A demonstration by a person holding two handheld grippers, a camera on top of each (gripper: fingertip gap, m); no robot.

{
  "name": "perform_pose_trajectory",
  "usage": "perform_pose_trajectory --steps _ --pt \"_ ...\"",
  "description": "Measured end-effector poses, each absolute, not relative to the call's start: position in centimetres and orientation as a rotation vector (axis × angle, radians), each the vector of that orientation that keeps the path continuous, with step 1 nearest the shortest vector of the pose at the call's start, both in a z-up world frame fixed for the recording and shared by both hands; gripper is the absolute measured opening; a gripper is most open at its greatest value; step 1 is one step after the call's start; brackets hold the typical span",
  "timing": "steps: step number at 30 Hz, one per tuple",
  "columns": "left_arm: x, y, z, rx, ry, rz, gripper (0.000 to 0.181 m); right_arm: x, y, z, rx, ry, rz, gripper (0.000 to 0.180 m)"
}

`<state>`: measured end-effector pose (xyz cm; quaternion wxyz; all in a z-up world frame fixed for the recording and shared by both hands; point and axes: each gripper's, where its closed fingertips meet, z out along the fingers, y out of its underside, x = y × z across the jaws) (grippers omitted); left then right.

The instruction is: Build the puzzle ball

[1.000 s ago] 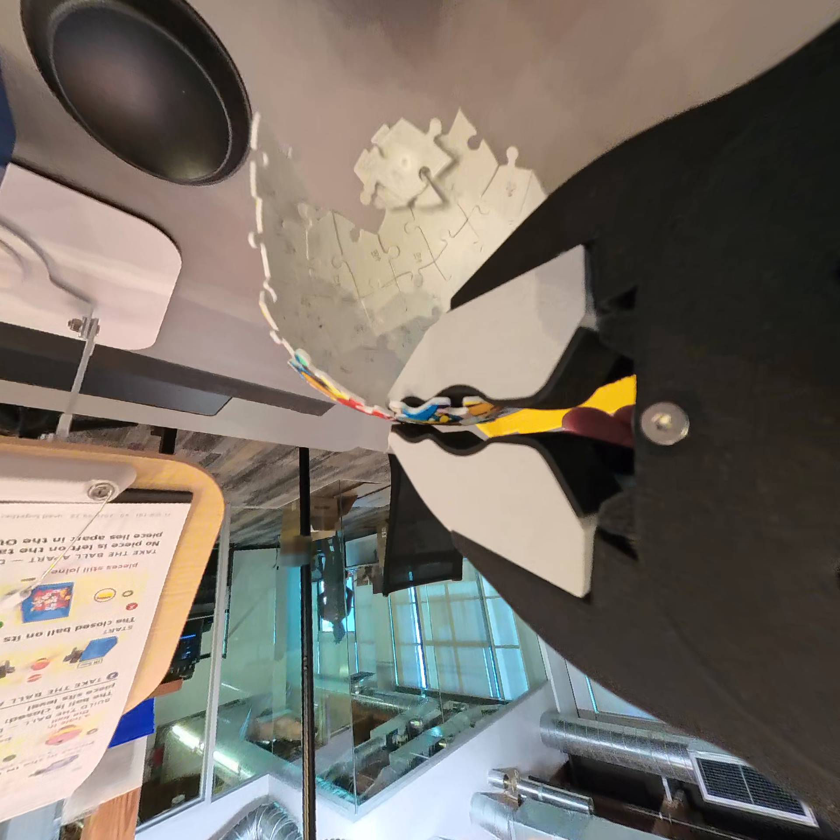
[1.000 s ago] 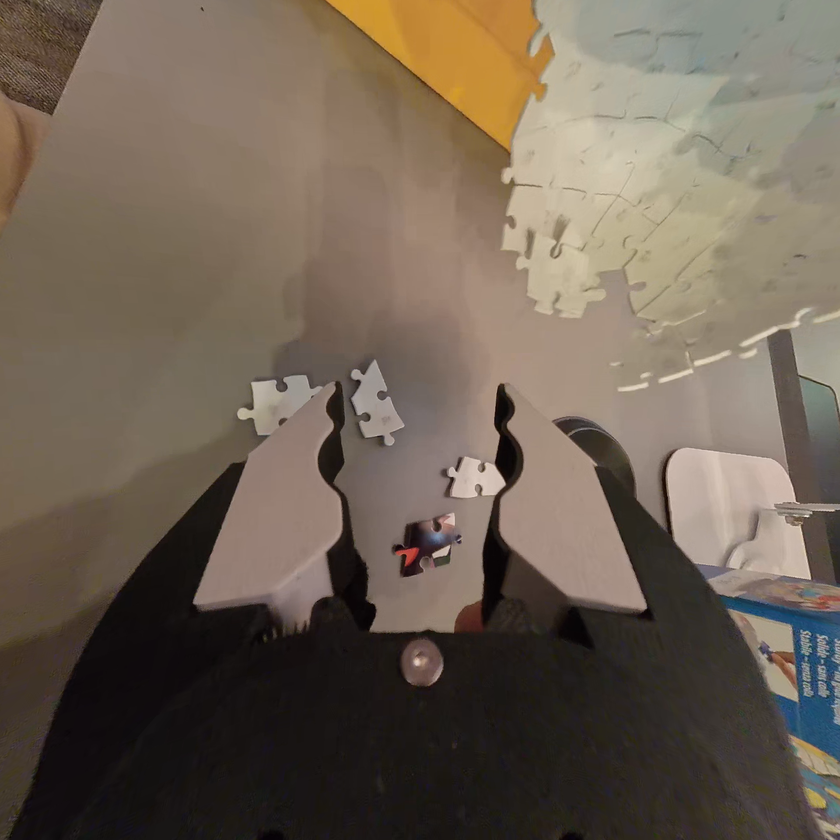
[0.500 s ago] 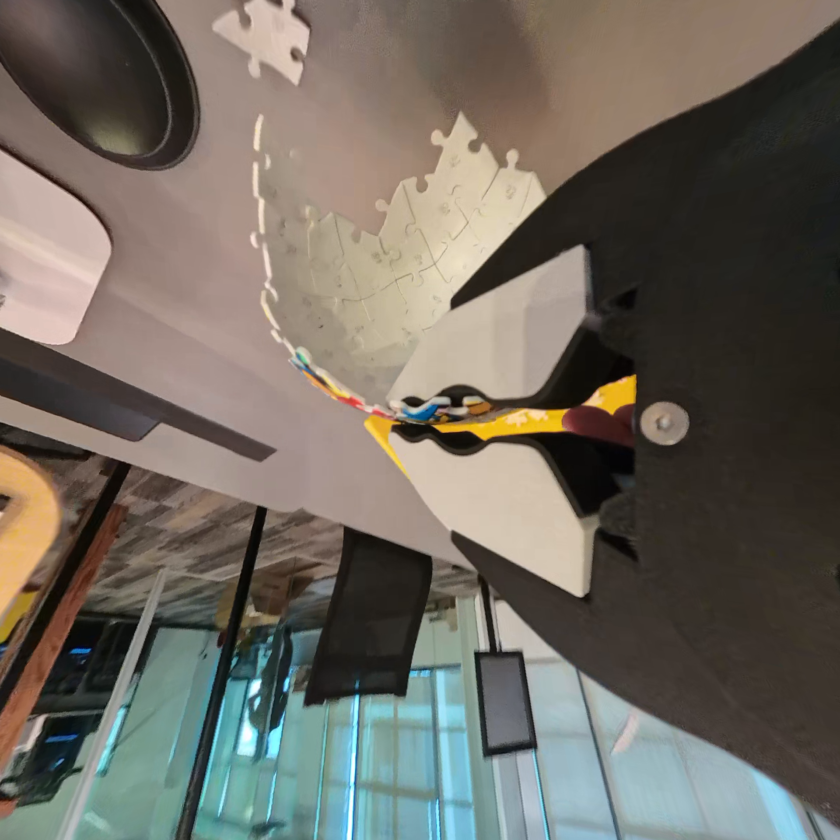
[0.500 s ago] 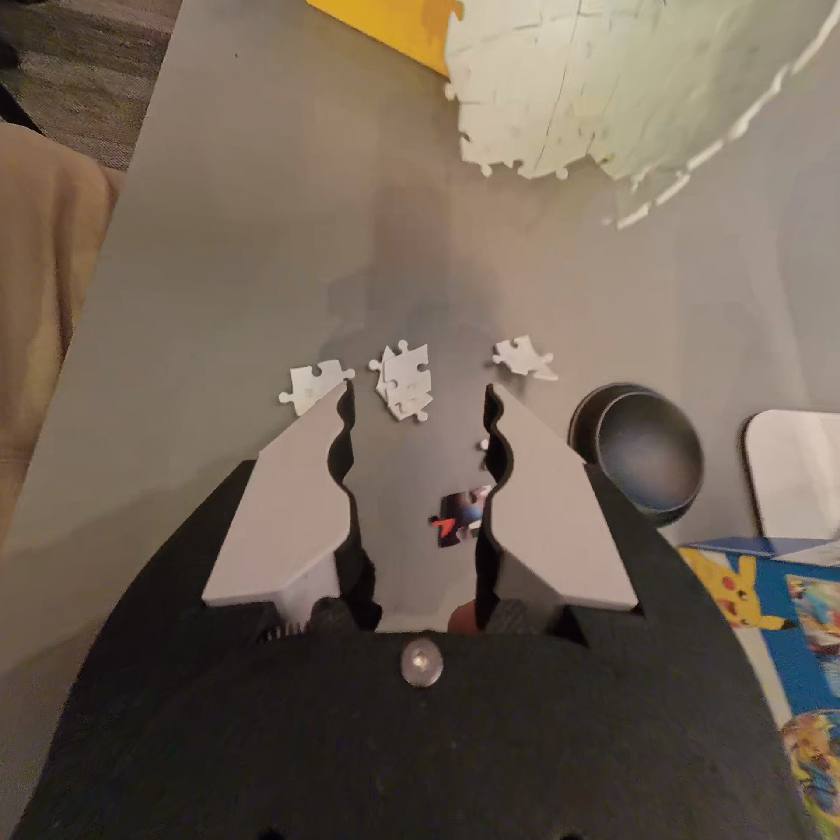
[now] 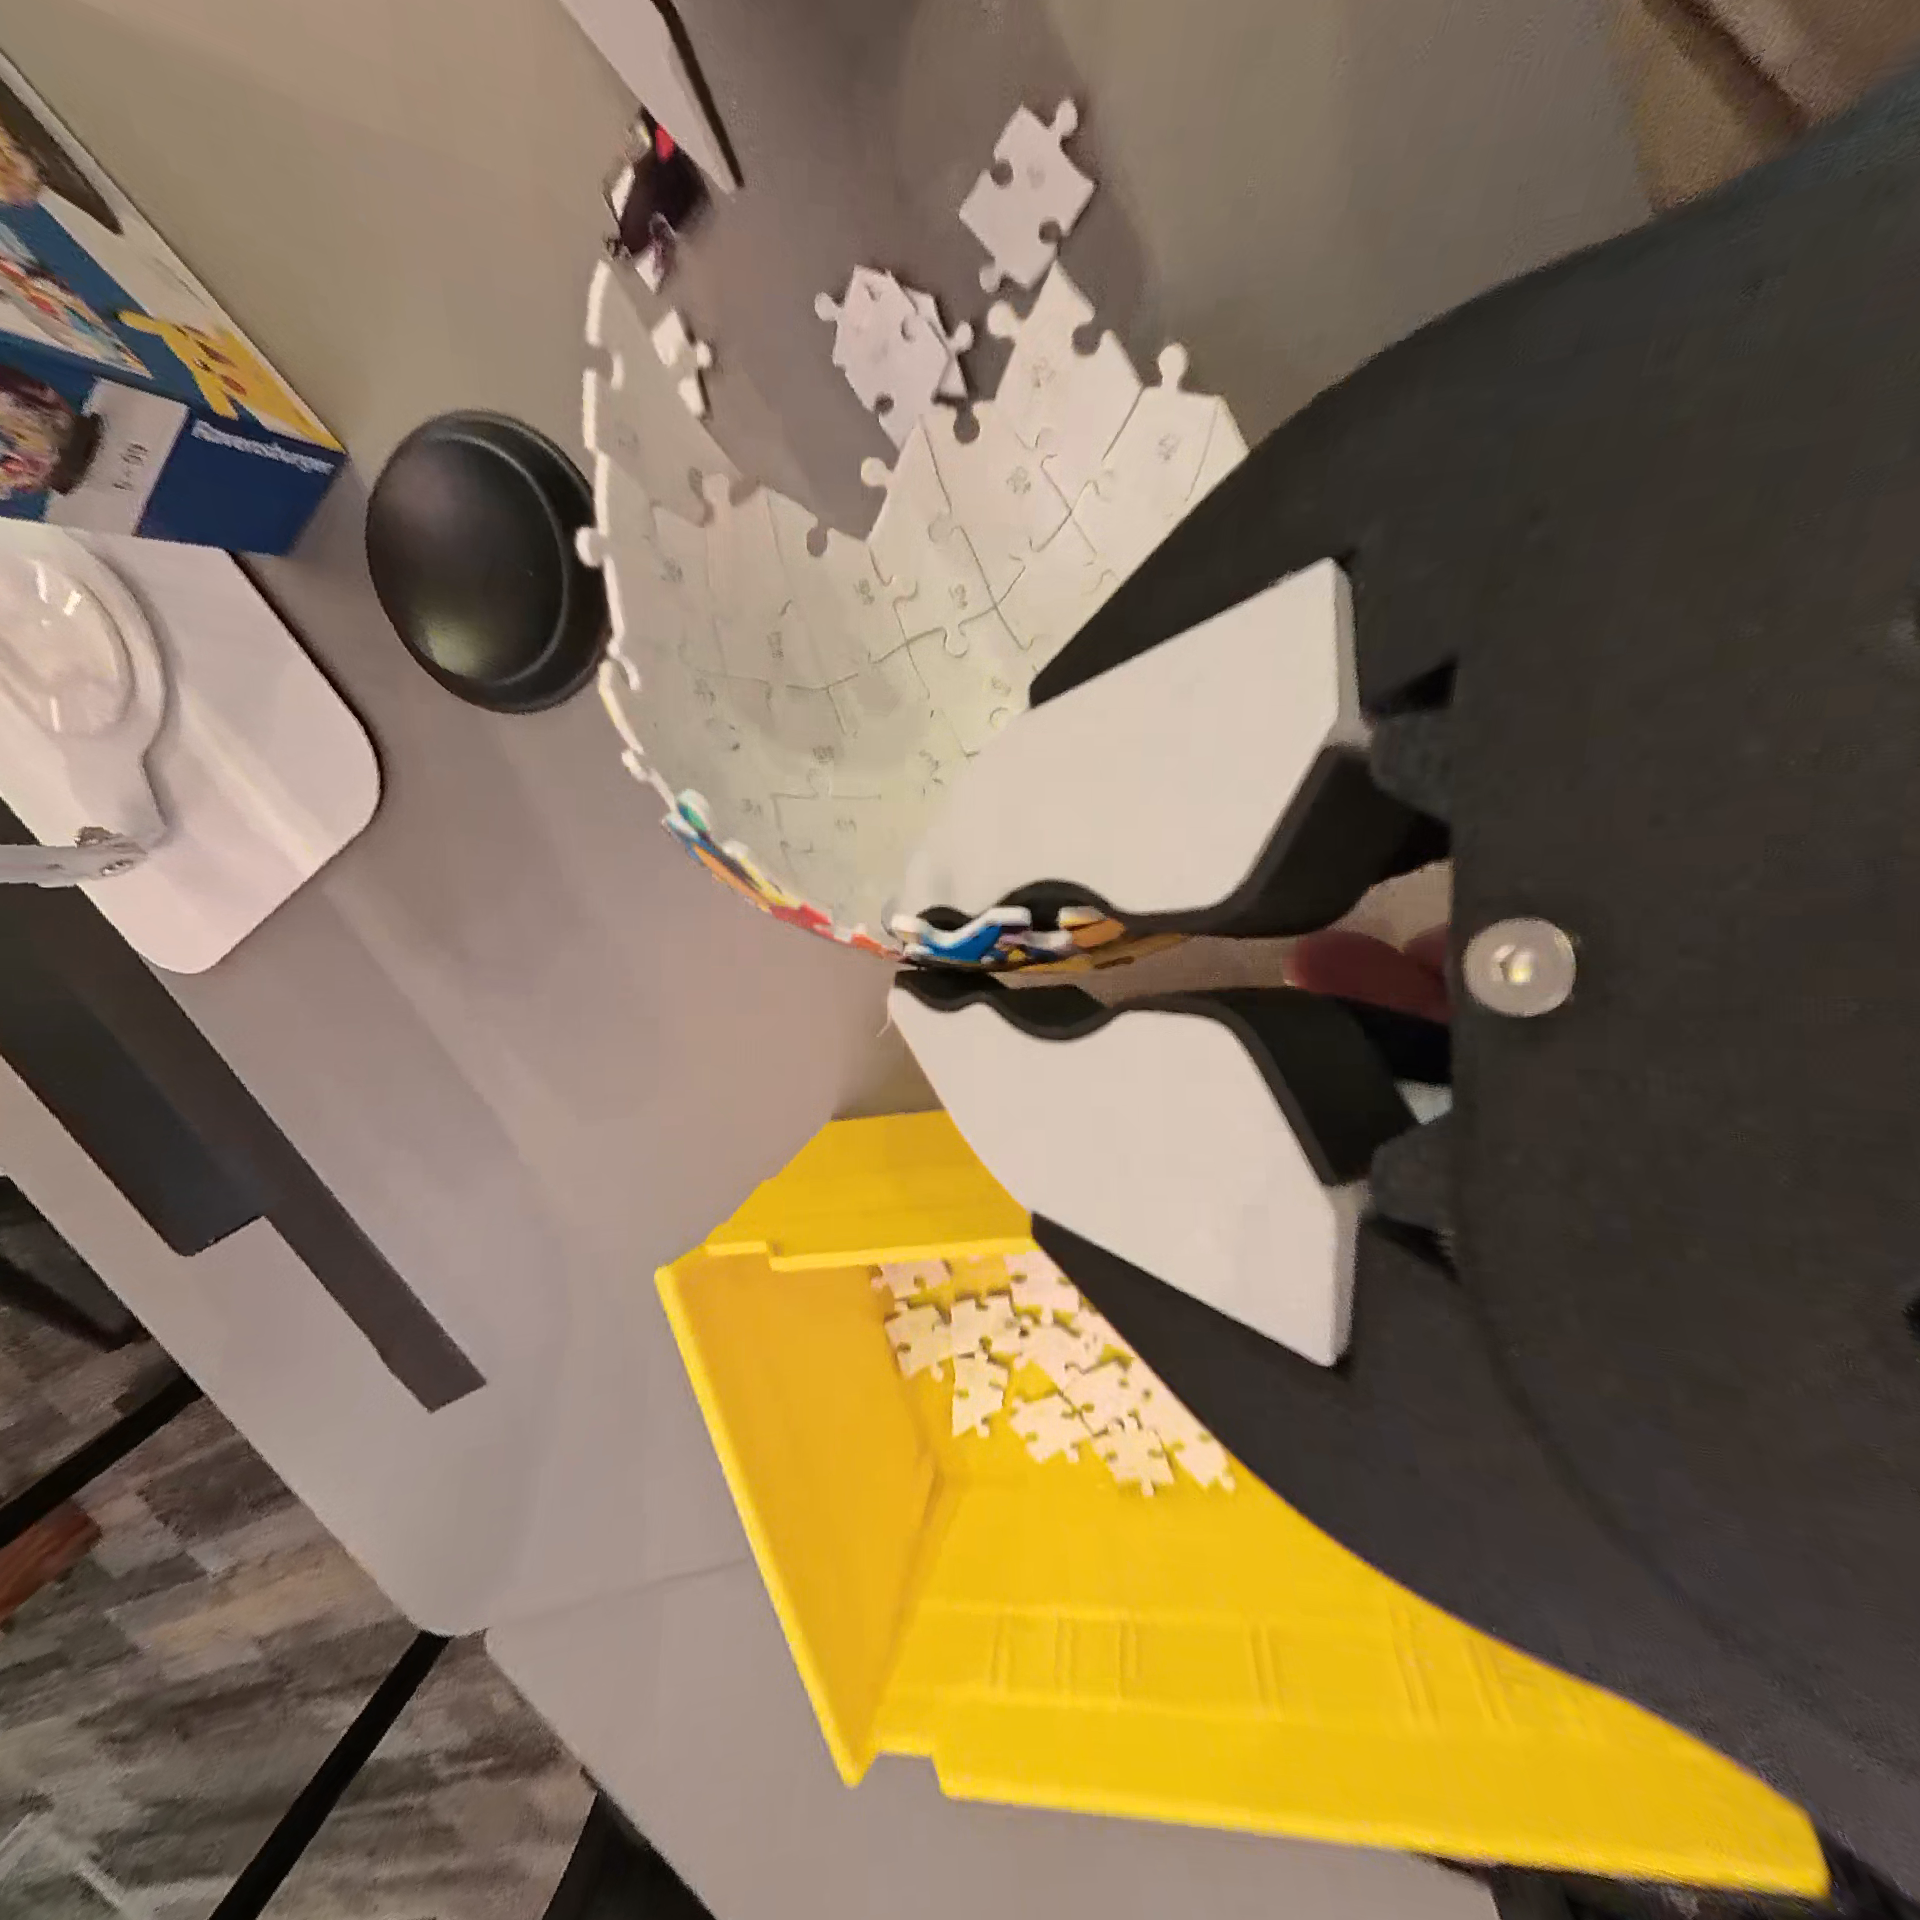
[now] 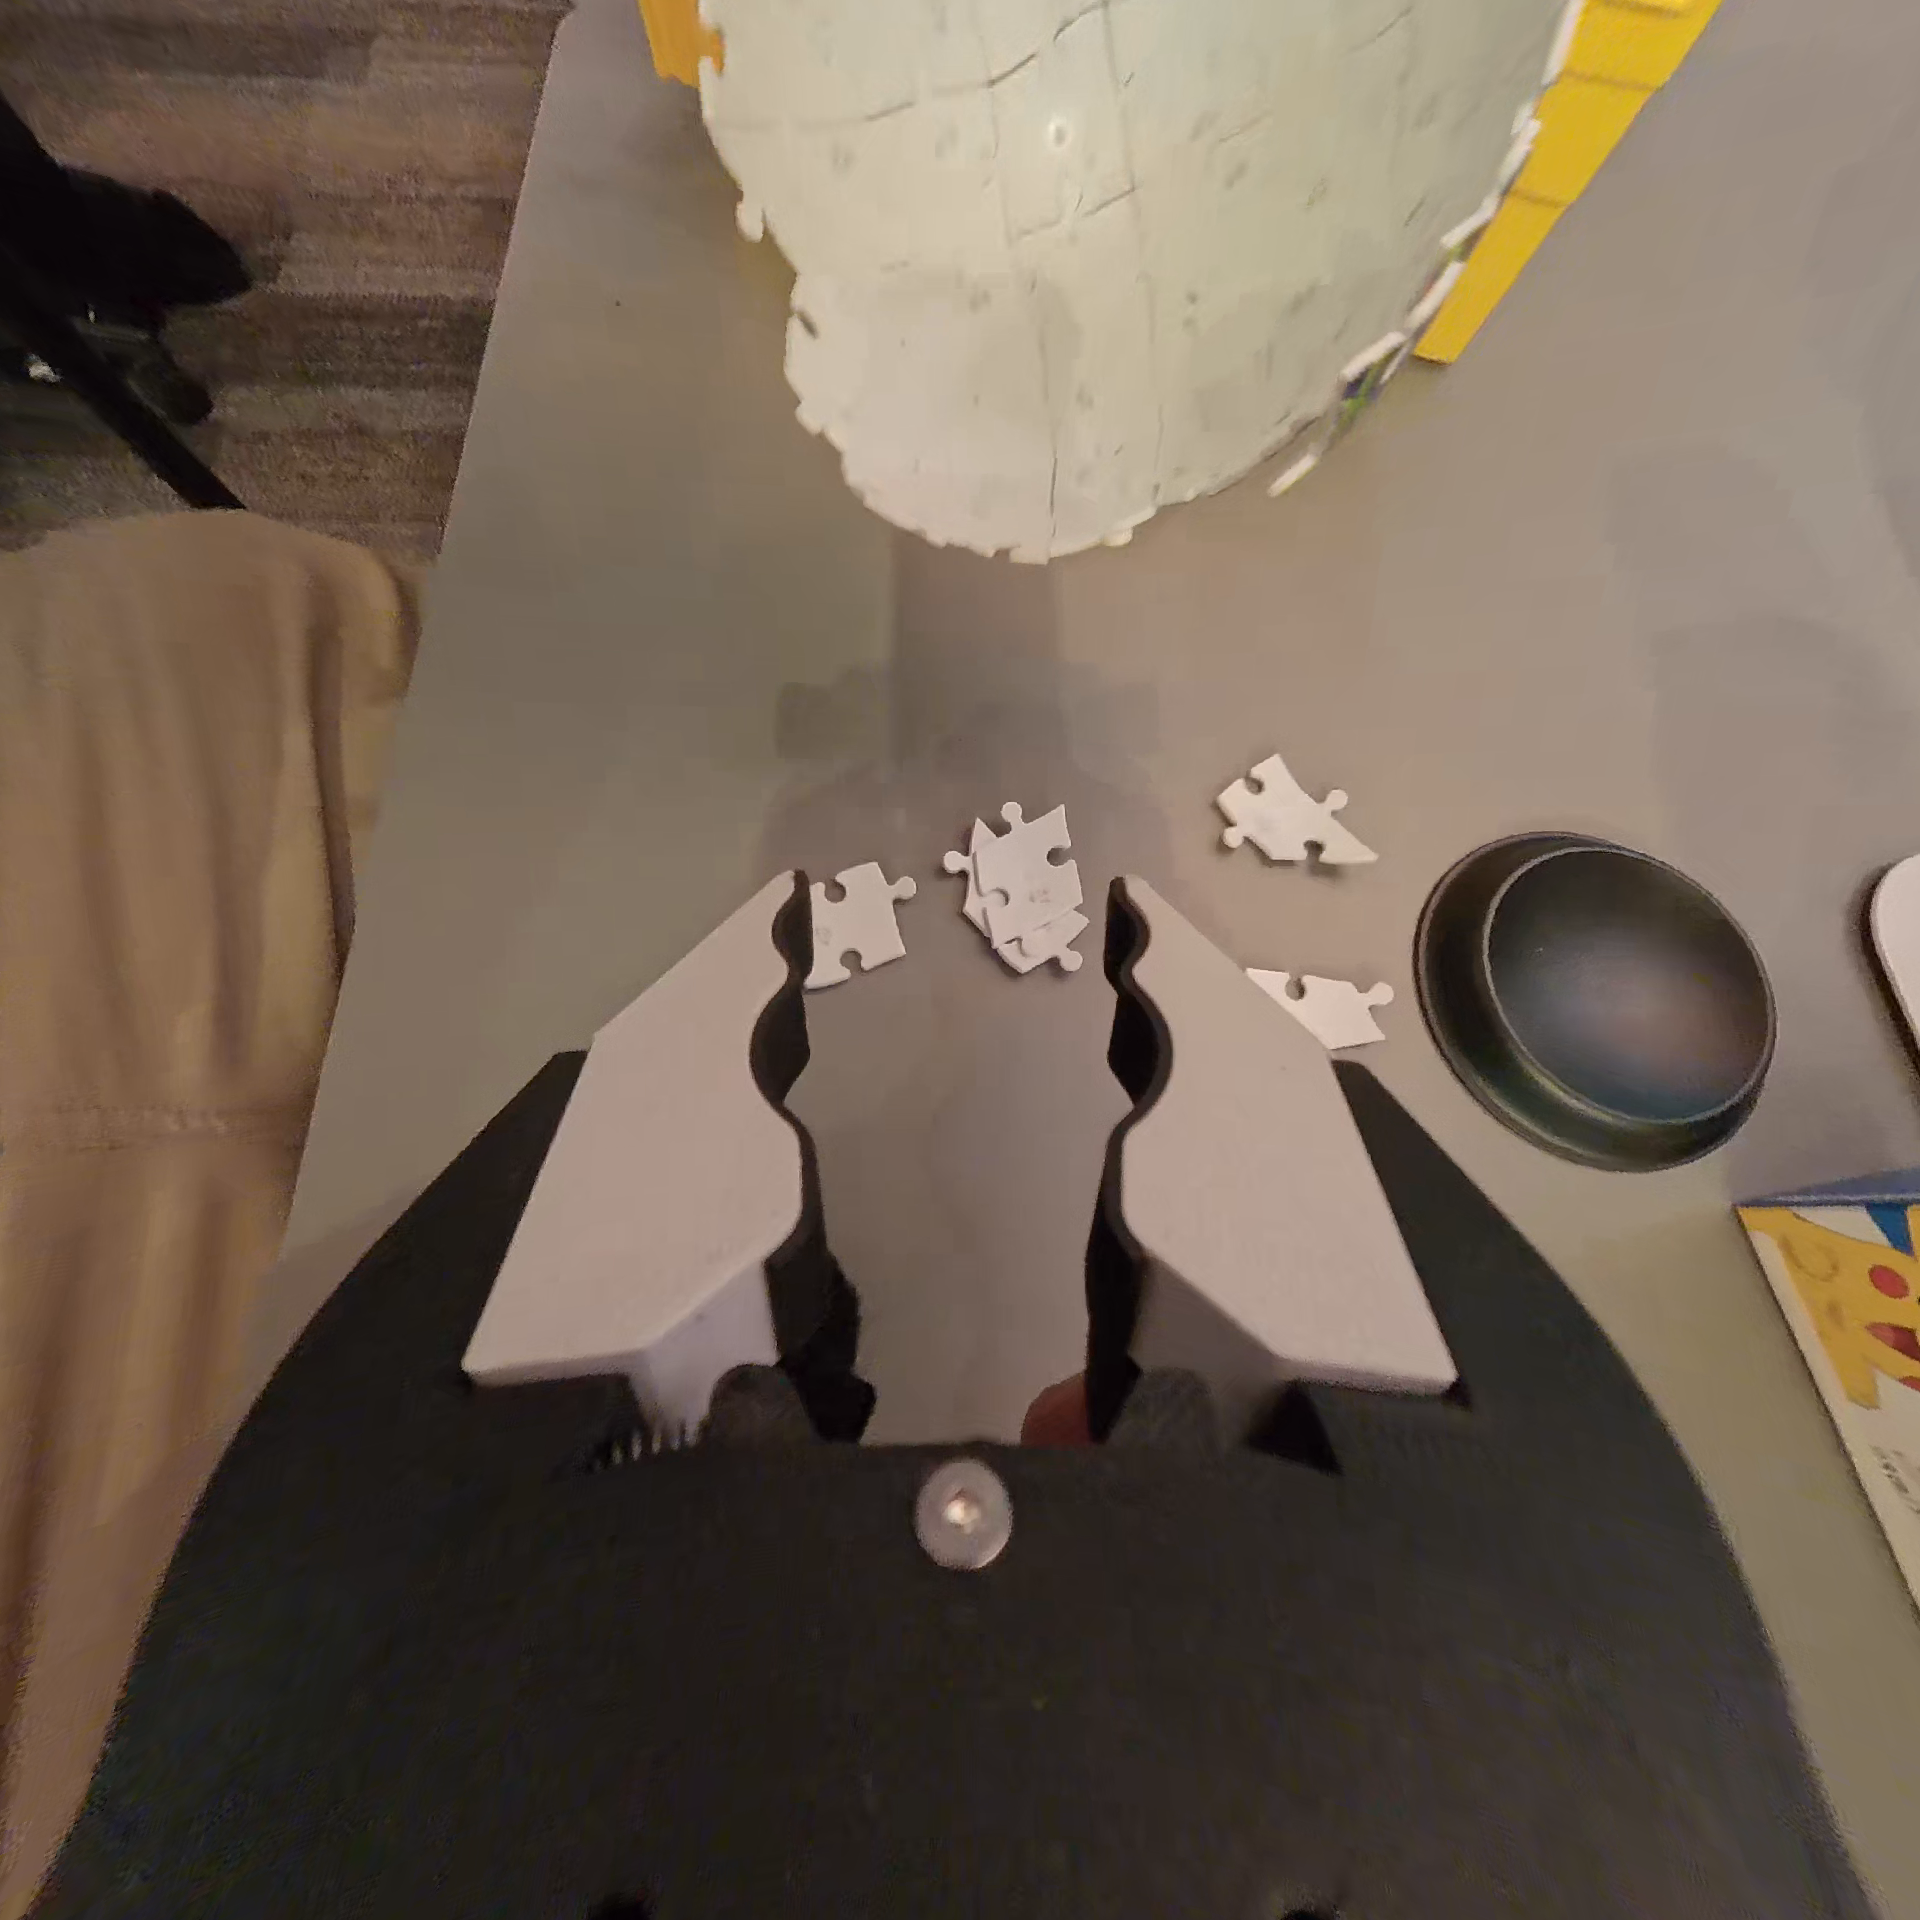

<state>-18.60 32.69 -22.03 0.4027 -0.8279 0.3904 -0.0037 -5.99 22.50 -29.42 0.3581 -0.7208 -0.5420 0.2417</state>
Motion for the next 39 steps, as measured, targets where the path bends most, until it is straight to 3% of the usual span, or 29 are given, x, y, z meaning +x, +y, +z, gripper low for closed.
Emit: perform_pose_trajectory --steps 12,17,25,31,36,39 --pt "-19.5 31.2 -22.4 -2.084 0.851 -0.083 0.004 -8.3 24.1 -27.3 -1.872 -1.197 0.572 0.054" --pt "-19.3 30.9 -22.5 -2.059 0.813 -0.101 0.004 -8.7 27.0 -25.9 -1.937 -0.901 0.674 0.039" --pt "-18.1 30.8 -22.3 -2.014 0.819 -0.088 0.004 -10.2 28.3 -25.2 -1.931 -0.754 0.753 0.029" --pt "-17.7 30.8 -23.0 -2.013 0.819 -0.06 0.004 -9.7 29.2 -25.4 -1.953 -0.686 0.712 0.006" --pt "-17.5 30.7 -23.0 -2.016 0.797 -0.077 0.004 -9.8 29.3 -25.9 -1.975 -0.642 0.741 0.013" --pt "-17.3 30.7 -22.9 -2.004 0.785 -0.066 0.004 -9.8 29.3 -26.0 -1.971 -0.627 0.731 0.006"
